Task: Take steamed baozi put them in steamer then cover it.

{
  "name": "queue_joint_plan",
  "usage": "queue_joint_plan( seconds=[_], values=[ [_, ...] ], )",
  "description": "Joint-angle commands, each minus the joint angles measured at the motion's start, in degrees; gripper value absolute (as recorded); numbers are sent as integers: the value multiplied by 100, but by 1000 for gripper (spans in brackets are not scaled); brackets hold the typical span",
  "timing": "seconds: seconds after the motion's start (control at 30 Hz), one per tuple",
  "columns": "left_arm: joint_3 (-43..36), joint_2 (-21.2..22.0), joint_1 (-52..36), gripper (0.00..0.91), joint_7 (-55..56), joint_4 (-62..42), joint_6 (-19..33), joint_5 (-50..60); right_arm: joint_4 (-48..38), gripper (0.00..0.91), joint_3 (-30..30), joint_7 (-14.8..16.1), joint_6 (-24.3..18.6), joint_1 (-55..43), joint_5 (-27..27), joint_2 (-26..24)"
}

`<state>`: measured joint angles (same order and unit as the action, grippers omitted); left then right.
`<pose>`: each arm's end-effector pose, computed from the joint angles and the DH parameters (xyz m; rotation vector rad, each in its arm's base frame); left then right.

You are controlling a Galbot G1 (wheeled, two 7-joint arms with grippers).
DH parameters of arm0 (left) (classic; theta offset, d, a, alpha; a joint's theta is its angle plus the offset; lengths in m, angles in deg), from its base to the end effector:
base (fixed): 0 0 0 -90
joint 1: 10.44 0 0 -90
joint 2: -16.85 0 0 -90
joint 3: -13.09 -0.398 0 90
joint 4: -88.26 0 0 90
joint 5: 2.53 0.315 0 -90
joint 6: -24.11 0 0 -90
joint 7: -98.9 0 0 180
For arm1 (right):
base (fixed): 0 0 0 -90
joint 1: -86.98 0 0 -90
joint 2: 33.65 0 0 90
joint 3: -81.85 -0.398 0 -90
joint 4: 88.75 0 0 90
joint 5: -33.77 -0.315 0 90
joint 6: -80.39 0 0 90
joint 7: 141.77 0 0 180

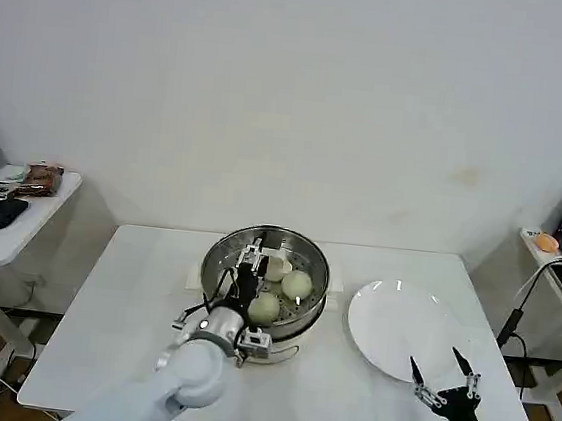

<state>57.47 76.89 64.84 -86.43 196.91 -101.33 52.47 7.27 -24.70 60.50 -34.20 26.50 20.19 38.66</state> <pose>0.2944 -0.0364 -0.2991 0.3095 2.2283 1.9990 0.1033 -0.1959 -0.4269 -0.3142 3.0553 -0.3151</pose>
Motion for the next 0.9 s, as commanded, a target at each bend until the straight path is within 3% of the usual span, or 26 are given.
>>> queue_joint_plan(
  seconds=[0.03, 0.2, 0.23, 0.4, 0.57, 0.73, 0.9],
  values=[
    [638, -257, 367, 907, -387, 995, 1, -1243, -7, 907, -25, -4, -5, -9, -32, -22],
    [1471, -320, 651, 907, -154, 1568, 9, -2970, -25, 907, -59, 0, -15, -4, -64, -79],
    [1650, -341, 697, 907, -24, 1664, 25, -3924, -28, 907, -65, 2, -17, -4, -85, -97],
    [2218, -245, 1011, 907, 610, 1948, 41, -6344, -30, 907, -99, 29, -53, 2, -220, -230],
    [2727, -270, 1429, 907, 632, 1887, 161, -7673, -32, 907, -54, 63, 30, -91, -304, -248],
    [3696, -188, 1851, 907, 753, 1494, 594, -9194, -55, 907, -51, 134, 61, -93, -506, -291],
    [4385, -130, 2243, 907, 517, 1081, 1376, -9048, -101, 907, -45, 176, 71, -111, -793, -268]
  ],
)
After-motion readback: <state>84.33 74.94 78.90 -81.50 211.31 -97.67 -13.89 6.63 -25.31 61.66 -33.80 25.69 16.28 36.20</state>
